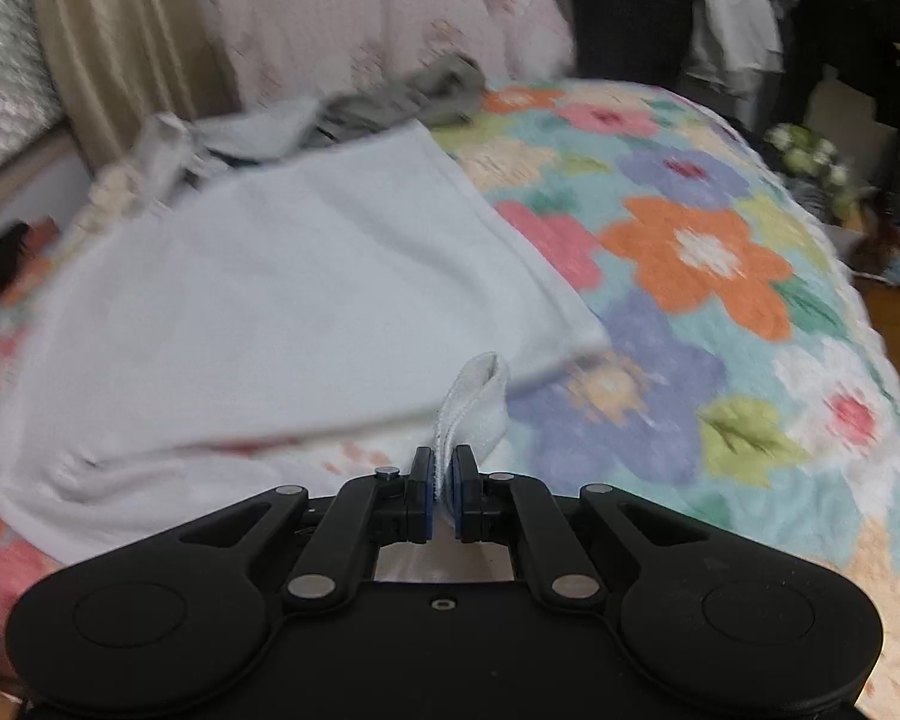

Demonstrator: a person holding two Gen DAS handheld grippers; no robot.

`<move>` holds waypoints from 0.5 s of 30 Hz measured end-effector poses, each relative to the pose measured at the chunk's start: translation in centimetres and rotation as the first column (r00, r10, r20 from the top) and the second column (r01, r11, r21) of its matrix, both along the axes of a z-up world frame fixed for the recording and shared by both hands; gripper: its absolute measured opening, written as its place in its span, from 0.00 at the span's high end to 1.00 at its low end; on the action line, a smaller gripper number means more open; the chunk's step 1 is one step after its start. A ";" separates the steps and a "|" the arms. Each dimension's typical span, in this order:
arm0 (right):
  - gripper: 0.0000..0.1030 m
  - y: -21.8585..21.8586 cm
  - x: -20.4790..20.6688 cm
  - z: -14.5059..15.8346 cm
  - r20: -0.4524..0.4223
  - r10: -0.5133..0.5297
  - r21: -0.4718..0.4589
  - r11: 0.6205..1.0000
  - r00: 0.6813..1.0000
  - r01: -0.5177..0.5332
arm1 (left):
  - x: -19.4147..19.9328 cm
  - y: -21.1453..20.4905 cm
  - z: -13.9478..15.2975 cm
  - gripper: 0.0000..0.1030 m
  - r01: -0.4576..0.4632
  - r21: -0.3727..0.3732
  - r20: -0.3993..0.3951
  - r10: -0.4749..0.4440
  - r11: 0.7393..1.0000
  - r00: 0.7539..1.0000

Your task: Fold clothes

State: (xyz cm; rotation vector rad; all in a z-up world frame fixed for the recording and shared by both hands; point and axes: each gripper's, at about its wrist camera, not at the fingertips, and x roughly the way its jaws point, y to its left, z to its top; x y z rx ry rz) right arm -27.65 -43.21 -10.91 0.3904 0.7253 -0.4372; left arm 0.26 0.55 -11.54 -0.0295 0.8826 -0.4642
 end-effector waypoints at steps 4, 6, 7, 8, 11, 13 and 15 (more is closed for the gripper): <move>0.93 0.5 1.9 3.2 0.097 0.083 -0.002 0.997 0.992 -0.083 | -0.1 -0.5 -0.2 0.58 0.022 -0.007 0.000 -0.022 1.000 1.000; 0.93 0.3 3.5 4.8 0.153 0.125 0.030 0.991 0.980 -0.131 | 0.1 -0.5 -0.1 0.56 0.032 -0.010 0.002 -0.032 0.999 0.999; 0.93 0.1 4.5 5.6 0.184 0.143 0.057 0.986 0.972 -0.156 | 0.2 -0.5 0.0 0.55 0.036 -0.011 0.004 -0.036 0.999 0.999; 0.93 0.0 5.7 6.2 0.207 0.169 0.071 0.980 0.964 -0.187 | 0.3 -0.5 0.2 0.55 0.039 -0.011 0.008 -0.039 0.999 0.999; 0.93 0.5 9.8 8.3 0.273 0.250 0.107 0.952 0.929 -0.288 | 0.9 0.0 1.1 0.54 0.044 -0.023 0.034 -0.043 0.999 0.999; 0.93 1.4 13.0 9.8 0.318 0.309 0.128 0.923 0.897 -0.363 | 1.3 0.3 1.9 0.52 0.045 -0.038 0.056 -0.043 0.998 0.998; 0.93 2.7 16.5 11.4 0.368 0.364 0.160 0.882 0.855 -0.444 | 1.4 0.7 2.5 0.49 0.058 -0.067 0.073 -0.053 0.996 0.996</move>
